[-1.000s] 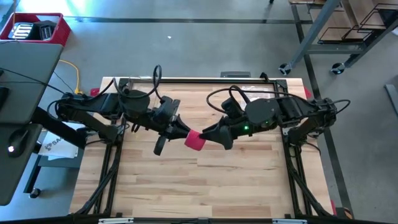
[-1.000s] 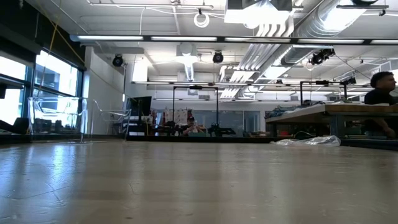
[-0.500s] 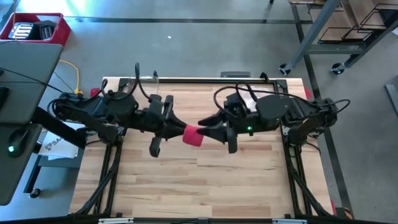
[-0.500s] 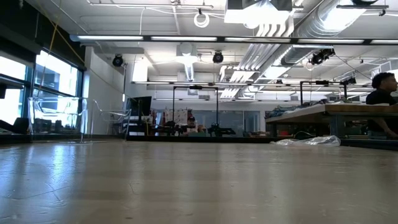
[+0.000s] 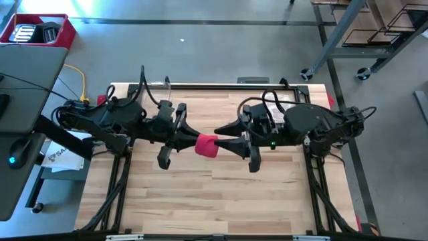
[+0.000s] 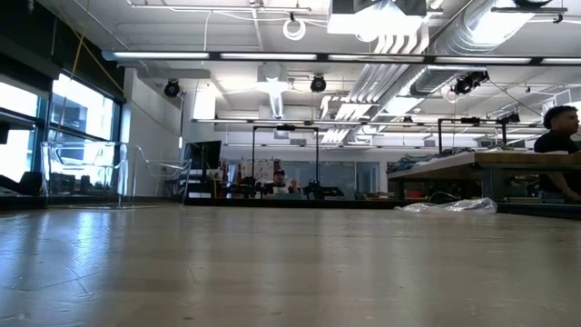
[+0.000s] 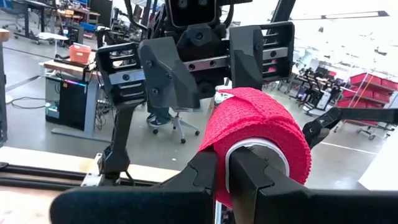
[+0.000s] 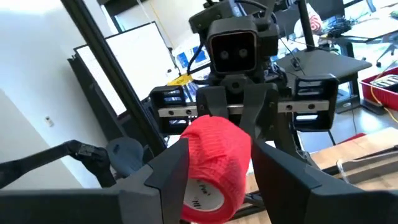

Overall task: Roll bandage
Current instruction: Roll the red bandage

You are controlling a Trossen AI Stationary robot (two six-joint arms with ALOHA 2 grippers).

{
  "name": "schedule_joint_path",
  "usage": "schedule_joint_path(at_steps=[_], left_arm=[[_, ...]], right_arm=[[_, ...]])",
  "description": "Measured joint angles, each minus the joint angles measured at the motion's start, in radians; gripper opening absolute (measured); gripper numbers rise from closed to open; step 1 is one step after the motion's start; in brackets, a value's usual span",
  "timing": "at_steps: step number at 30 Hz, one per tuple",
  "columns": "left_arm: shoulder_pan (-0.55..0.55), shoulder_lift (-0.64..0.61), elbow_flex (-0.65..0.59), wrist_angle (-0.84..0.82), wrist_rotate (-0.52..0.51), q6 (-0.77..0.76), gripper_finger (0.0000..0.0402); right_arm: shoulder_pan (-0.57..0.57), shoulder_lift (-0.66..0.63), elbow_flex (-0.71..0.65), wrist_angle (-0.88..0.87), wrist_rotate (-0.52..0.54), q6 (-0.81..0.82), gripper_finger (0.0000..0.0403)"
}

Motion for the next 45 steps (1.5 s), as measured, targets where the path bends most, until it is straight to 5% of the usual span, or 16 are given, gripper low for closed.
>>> schedule_joint_path(at_steps=[9,18,34,45], left_arm=[[0.001,0.0,0.0,-0.016,-0.011,0.041,0.0015],[0.002,0.0,0.0,-0.142,-0.011,0.101,0.0015],[0.002,0.057,0.0,-0.236,0.004,0.09,0.0015],[0.0,0.052,-0.002,-0.196,0.013,0.088,0.0015]], right_arm=[[0.041,0.001,0.0,0.052,0.038,-0.074,0.0169],[0.071,-0.005,0.0,0.065,0.214,-0.122,0.0169],[-0.034,0.078,0.002,-0.192,0.018,0.133,0.0169],[0.016,0.052,0.002,-0.159,0.205,-0.029,0.0169]])
